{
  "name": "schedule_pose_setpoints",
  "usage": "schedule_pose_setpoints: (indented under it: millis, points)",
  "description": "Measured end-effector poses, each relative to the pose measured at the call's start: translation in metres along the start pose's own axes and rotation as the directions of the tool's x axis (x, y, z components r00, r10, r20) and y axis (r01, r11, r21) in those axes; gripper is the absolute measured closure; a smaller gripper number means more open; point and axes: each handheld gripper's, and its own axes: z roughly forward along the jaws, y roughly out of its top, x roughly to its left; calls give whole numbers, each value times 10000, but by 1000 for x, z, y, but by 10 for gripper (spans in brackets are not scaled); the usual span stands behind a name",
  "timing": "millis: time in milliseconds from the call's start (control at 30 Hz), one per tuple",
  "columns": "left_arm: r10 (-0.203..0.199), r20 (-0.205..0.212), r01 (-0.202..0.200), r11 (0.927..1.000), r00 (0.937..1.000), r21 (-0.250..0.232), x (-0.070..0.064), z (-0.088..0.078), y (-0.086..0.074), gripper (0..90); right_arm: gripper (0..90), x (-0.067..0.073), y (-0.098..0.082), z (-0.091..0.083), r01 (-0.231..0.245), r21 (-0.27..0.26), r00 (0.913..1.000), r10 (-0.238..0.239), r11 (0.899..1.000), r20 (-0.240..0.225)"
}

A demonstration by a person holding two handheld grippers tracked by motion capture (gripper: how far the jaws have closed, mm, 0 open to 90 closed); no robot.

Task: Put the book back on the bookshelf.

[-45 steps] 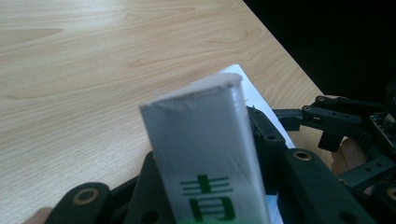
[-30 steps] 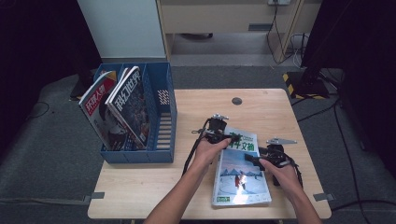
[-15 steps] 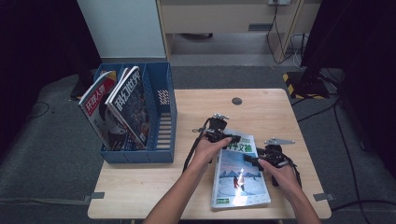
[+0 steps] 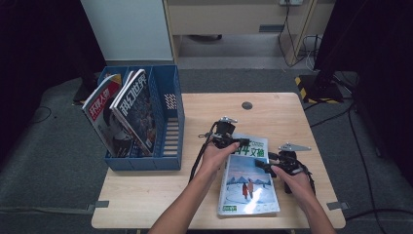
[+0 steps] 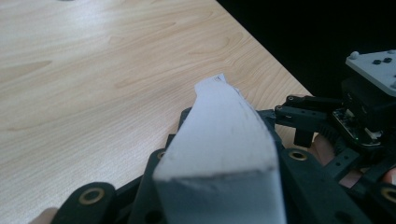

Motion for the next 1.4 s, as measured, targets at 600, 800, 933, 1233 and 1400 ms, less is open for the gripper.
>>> schedule_pose_setpoints:
  millis: [600, 800, 933, 1233, 1400]
  points:
    - [781, 90, -769, 9925, 9969, -953, -13, -33, 21, 723, 128, 5, 2, -3, 82, -52, 9992, -84, 10000, -382]
    - [895, 240, -860, 9891, 9957, -1196, -16, -39, 27, 729, 130, 7, 2, -3, 105, -55, 9987, -108, 9999, -504]
    - [1140, 298, -1084, 9830, 9930, -1480, -18, -44, 30, 730, 133, 9, 3, -3, 160, -93, 9979, -165, 9998, -621]
    - [1214, 356, -1114, 9715, 9920, -2092, -21, -53, 38, 731, 149, 12, 3, -2, 365, -92, 9973, -370, 9993, -628]
    - [1218, 417, -1103, 9711, 9917, -2117, -22, -54, 39, 730, 149, 14, 3, 0, 316, -86, 9970, -322, 9995, -704]
